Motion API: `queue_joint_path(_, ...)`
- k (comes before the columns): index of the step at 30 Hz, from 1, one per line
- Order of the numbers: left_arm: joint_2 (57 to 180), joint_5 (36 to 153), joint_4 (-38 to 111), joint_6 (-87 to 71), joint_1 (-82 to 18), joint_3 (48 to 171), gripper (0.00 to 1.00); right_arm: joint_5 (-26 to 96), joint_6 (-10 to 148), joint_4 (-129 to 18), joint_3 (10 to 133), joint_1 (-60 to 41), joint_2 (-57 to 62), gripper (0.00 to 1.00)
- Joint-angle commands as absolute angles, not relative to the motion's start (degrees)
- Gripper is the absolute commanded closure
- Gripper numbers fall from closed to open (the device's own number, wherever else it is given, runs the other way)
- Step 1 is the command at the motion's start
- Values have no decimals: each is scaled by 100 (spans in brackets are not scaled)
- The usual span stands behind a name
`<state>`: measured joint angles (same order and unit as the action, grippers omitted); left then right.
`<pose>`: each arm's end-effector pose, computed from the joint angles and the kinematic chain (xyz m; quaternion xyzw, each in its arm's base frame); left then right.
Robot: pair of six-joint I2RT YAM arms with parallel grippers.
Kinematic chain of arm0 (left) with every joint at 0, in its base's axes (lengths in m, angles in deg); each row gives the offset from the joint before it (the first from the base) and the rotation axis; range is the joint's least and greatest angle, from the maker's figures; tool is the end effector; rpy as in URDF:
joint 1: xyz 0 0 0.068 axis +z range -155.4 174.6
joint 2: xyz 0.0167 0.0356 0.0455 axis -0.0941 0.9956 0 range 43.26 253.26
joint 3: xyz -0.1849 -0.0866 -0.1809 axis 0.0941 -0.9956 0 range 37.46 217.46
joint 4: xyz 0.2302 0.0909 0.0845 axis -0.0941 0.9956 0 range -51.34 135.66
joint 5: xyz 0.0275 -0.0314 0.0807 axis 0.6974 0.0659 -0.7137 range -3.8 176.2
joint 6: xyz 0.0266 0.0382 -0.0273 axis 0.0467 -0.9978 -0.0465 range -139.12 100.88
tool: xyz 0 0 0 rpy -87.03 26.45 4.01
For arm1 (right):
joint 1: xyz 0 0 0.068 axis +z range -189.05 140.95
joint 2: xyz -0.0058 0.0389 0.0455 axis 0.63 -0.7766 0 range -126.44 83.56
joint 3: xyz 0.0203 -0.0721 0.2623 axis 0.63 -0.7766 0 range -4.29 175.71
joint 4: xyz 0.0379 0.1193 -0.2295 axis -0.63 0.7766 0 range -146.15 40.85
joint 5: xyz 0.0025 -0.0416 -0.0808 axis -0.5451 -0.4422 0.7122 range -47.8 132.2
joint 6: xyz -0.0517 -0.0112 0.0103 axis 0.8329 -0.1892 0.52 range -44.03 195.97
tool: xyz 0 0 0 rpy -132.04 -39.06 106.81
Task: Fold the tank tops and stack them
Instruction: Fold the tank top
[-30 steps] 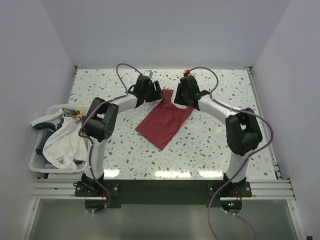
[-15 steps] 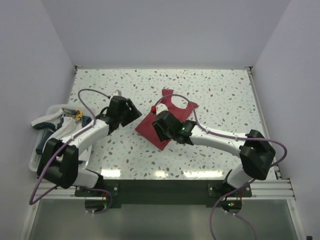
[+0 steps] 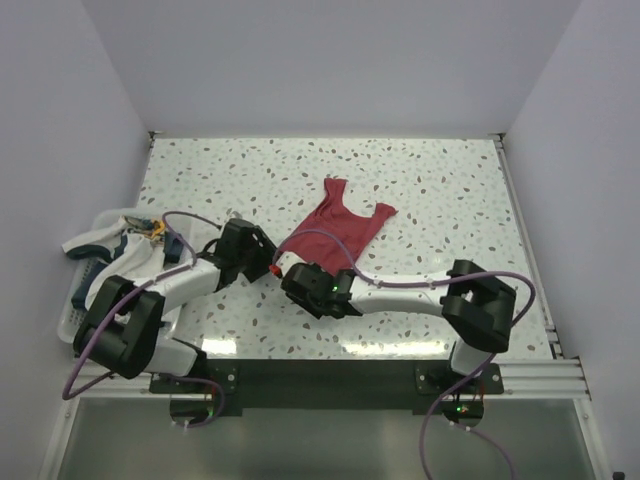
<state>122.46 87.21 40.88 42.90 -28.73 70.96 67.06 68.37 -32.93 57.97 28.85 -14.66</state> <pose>0.2367 -0.1027 0.1580 -0.3061 0.8817 -0.2494 0.2584 0.1440 0.3147 0.1883 -0.4234 0.8428 -0.0053 0.3323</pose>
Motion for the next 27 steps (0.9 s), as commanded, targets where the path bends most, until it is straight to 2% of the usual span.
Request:
queue_joint_path(1,12482,8857,3384,4460,-2887,7051,34,6971,7192,-3207,6075,2907,-1680,45)
queue_joint_path(7,12974,9015,3155,4478,-2887,7051,37,7085,7210,-3067,6250,2924,-2181,46)
queue_joint_path(9,13089,8971,3093,4478,-2887,7051,40,7068,7210,-3040,6268,2924,-2244,52)
queue_joint_path(10,13124,8963,3049,4478,-2887,7051,42,7050,7192,-3022,6268,2924,-2270,59)
queue_joint_path(13,13308,8945,3023,4434,-2887,7130,55,7076,7149,-2952,6303,2924,-2340,72)
queue_joint_path(15,13440,8910,3022,4364,-2887,7217,67,7068,7140,-2917,6347,2924,-2384,81)
queue_joint_path(16,13476,8910,3031,4346,-2887,7261,72,7024,7122,-2899,6417,2924,-2393,92)
queue_joint_path(17,13485,8901,3040,4285,-2869,7288,81,6910,7113,-2899,6452,2924,-2393,96)
queue_joint_path(18,13467,8875,3171,4241,-2860,7375,84,6822,7104,-2882,6514,2924,-2376,100)
queue_joint_path(20,13232,8718,3364,4136,-2773,7437,90,6473,7078,-2820,6742,2924,-2332,100)
queue_joint_path(27,12045,8330,4821,3617,-1903,7665,98,4672,6630,-2776,7840,2959,-2410,100)
